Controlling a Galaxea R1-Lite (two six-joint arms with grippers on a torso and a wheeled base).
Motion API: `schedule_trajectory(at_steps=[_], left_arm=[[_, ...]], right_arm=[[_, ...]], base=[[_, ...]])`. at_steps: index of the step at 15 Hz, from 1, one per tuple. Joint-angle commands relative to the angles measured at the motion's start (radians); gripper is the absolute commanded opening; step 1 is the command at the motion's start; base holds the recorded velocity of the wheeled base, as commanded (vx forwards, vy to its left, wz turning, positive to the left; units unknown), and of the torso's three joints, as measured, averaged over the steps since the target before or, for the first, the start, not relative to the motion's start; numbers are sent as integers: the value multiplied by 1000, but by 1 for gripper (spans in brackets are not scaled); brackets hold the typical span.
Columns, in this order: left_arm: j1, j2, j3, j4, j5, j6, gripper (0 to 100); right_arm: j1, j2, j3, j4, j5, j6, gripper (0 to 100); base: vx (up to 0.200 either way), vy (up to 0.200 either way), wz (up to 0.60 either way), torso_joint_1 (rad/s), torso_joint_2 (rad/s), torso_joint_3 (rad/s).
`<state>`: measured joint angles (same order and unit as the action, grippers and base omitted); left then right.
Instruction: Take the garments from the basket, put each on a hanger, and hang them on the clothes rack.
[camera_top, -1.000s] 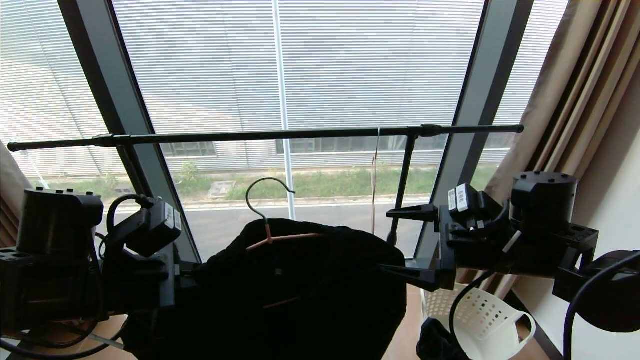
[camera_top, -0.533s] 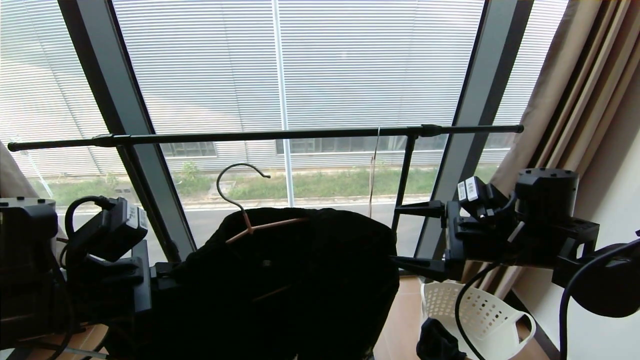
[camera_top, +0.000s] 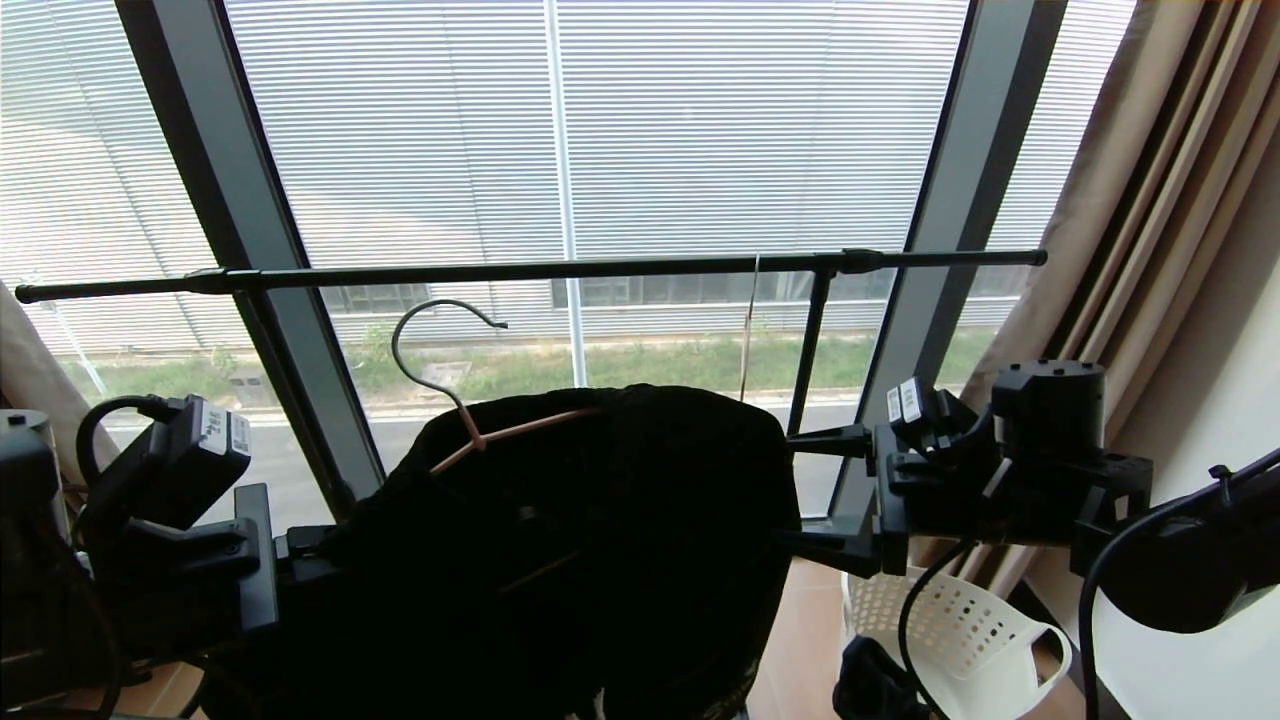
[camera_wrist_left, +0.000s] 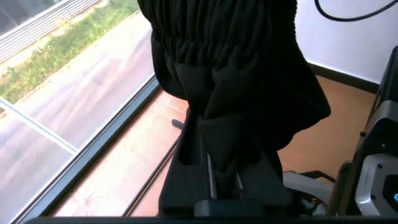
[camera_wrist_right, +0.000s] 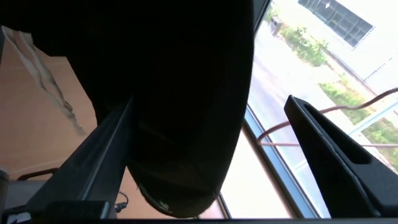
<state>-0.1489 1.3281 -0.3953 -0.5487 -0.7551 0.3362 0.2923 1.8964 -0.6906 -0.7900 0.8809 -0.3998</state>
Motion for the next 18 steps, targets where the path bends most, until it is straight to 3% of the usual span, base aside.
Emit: schedule_trajectory(at_steps=[1, 7, 18], left_arm=[[-1, 0, 7, 0, 0, 0, 0], [-1, 5, 1, -2, -1, 0, 0], [-3, 5, 7, -2, -1, -2, 0]], right_arm=[[11, 35, 3, 0, 0, -2, 100], [22, 158, -23, -3, -5, -5, 100], [56, 234, -32, -11, -8, -25, 100]], base=[[0, 0, 0, 0, 0, 0], [0, 0, 0, 0, 0, 0], [0, 0, 0, 0, 0, 0]])
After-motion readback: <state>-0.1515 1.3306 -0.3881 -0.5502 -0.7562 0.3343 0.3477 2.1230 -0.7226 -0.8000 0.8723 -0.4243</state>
